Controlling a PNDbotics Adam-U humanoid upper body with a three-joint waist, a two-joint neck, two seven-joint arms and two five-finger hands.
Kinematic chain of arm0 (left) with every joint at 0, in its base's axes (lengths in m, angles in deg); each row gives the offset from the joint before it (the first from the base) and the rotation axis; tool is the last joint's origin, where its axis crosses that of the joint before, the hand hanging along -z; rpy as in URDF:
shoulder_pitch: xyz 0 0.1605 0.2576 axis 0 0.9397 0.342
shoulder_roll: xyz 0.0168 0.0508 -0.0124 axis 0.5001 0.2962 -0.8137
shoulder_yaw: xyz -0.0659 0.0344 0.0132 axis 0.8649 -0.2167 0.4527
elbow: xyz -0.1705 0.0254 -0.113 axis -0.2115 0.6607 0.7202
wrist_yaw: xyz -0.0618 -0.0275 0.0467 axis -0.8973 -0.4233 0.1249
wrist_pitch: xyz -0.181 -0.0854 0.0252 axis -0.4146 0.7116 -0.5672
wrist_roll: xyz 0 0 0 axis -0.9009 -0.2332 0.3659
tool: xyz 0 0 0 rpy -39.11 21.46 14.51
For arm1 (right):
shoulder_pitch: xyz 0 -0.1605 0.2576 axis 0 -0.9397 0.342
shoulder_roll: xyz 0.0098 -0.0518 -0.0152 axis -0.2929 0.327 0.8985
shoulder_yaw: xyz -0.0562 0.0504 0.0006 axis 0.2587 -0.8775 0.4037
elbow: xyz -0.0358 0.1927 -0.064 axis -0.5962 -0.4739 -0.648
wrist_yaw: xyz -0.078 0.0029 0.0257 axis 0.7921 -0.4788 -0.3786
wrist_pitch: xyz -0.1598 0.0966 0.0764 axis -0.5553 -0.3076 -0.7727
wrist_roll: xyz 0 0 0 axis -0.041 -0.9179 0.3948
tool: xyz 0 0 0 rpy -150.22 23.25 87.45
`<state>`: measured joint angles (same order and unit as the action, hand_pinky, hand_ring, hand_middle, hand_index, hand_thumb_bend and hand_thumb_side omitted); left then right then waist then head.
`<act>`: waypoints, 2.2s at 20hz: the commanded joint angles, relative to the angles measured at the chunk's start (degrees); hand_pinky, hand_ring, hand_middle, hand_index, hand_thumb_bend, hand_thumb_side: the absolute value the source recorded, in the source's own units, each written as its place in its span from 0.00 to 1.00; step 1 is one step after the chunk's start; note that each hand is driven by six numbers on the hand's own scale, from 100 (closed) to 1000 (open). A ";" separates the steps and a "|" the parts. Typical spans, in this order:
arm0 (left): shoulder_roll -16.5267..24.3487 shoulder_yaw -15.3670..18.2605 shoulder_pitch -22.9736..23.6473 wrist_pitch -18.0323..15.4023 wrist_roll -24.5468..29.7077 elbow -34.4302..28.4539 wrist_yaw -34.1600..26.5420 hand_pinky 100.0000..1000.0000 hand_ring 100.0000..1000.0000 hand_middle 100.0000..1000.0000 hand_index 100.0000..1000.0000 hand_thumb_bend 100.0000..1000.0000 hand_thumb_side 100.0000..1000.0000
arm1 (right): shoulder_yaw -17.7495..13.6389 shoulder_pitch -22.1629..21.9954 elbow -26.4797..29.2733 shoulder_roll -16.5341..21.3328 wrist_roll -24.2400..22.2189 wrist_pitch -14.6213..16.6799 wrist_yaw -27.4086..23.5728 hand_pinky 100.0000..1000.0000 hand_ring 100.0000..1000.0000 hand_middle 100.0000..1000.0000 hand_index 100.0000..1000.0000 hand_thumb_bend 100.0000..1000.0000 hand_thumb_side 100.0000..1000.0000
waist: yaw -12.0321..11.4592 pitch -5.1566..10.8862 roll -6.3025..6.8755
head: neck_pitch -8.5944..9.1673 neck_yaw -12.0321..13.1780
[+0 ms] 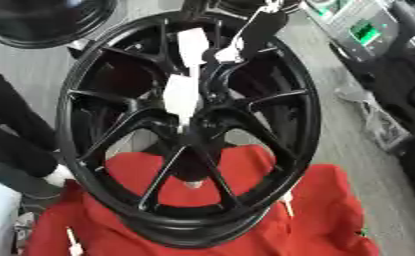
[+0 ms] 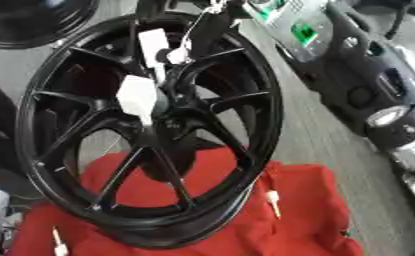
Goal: Pull the pin out of the wheel hub.
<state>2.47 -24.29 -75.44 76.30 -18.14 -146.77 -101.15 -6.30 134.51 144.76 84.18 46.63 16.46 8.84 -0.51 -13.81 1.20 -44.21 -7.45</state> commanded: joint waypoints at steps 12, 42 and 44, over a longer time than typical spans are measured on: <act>1.50 0.62 -0.28 0.30 -0.18 -0.42 -0.04 0.73 0.76 0.69 0.77 0.00 0.78 | -0.95 1.33 -3.01 -0.08 0.40 0.33 1.80 0.84 0.82 0.71 0.81 0.20 0.21 | -1.56 -0.36 0.05 | 0.09 -1.39; 1.14 0.59 -0.08 0.45 0.25 -0.06 0.14 0.74 0.77 0.69 0.77 0.00 0.78 | -1.44 -0.01 -4.96 0.74 0.36 1.16 2.02 0.83 0.80 0.66 0.78 0.16 0.15 | -2.14 -1.15 0.37 | 0.14 -2.10; 1.13 0.56 -0.08 0.47 0.32 -0.03 0.15 0.74 0.77 0.69 0.77 0.00 0.78 | -1.45 -0.18 -4.83 0.92 0.41 1.08 1.92 0.83 0.80 0.66 0.78 0.16 0.14 | -2.16 -1.20 0.41 | 0.21 -2.14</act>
<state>2.39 -24.30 -75.18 76.76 -17.93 -146.37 -101.11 -7.00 133.40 139.21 83.54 46.94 17.31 10.79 -2.54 -15.86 1.48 -44.21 -9.46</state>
